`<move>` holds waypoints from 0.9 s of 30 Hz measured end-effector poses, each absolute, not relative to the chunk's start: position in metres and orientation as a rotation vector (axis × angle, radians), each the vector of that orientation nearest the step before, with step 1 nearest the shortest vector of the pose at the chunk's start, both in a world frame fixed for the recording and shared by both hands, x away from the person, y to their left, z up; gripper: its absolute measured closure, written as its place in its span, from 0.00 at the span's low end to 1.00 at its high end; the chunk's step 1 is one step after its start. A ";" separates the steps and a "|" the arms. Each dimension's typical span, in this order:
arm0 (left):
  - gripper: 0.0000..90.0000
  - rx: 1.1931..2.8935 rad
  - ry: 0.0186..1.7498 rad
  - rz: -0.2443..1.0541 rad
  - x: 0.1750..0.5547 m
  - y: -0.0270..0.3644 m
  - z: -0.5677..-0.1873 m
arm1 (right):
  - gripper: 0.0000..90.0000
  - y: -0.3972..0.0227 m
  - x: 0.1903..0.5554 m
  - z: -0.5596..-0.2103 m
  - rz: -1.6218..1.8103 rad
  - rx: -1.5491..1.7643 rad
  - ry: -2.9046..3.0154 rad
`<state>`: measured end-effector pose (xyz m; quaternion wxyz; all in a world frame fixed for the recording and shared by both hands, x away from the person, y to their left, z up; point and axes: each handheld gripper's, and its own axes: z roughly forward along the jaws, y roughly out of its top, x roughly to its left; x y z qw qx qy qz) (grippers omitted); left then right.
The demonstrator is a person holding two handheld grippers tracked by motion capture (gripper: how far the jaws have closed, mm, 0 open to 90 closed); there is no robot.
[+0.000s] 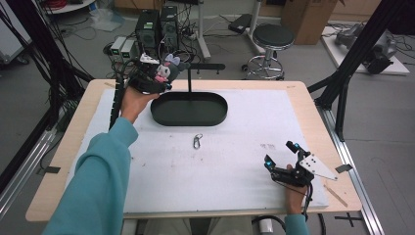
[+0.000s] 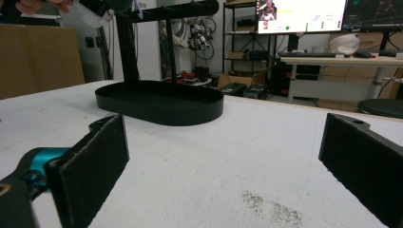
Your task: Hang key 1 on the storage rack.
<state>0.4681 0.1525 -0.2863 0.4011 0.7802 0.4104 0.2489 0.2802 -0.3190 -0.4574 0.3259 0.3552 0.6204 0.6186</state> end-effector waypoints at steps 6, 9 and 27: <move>0.60 1.952 1.047 0.655 0.469 0.151 -0.287 | 0.02 -0.319 0.280 -0.457 1.622 0.930 1.625; 0.59 1.959 1.054 0.662 0.469 0.149 -0.288 | 0.02 -0.319 0.280 -0.457 1.621 0.930 1.624; 0.60 1.988 1.175 0.669 0.471 0.142 -0.297 | 0.02 -0.319 0.280 -0.458 1.624 0.925 1.624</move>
